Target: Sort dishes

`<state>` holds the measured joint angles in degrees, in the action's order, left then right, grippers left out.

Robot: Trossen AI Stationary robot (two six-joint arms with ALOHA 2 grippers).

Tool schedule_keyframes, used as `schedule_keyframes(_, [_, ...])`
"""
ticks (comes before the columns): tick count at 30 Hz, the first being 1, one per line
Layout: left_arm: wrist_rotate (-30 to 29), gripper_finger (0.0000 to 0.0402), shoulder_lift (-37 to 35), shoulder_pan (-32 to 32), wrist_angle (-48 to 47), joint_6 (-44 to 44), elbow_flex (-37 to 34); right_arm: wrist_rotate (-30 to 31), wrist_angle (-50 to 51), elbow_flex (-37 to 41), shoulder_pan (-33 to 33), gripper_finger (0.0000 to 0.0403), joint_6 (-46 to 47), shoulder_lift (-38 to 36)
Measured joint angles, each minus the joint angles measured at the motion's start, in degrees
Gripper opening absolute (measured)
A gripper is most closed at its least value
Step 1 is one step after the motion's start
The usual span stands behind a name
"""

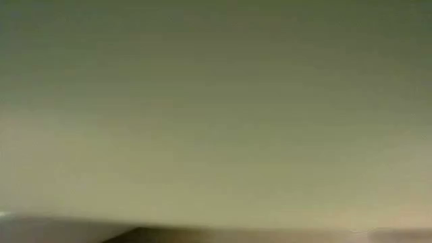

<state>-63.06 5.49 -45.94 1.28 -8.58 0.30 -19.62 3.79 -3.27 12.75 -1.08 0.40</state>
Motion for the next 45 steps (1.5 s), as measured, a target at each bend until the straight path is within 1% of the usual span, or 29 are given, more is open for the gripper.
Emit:
schedule_keyframes(36, [0.0, 0.0, 0.01, 0.01, 0.0, 0.0, -0.02, 0.0, -0.64, 0.0, 0.0, 0.0, -0.81, 0.02])
schedule_keyframes(37, [0.01, 0.0, -0.01, 0.01, 0.0, 0.0, 0.0, -0.05, -1.3, -0.02, 0.0, 0.0, -0.09, 0.01])
schedule_keyframes(38, [-0.01, 0.0, -0.01, 0.01, 0.0, 0.0, 0.0, -0.31, -1.99, 0.0, -0.04, 0.0, 2.87, 0.0])
schedule_keyframes(40, [-0.01, 0.0, 0.0, 0.01, 0.0, 0.0, 0.0, 0.0, -3.05, -0.01, -0.07, 0.0, 11.2, 0.0])
schedule_keyframes(43, [-0.01, 0.0, 0.01, 0.0, 0.01, 0.0, 0.0, 5.35, -9.95, 0.0, -0.07, 0.0, 19.98, 0.83])
schedule_keyframes(45, [0.0, 0.0, 0.01, 0.0, 0.0, 0.0, -0.01, 5.5, -14.87, 0.0, -0.07, 0.0, 25.64, 1.77])
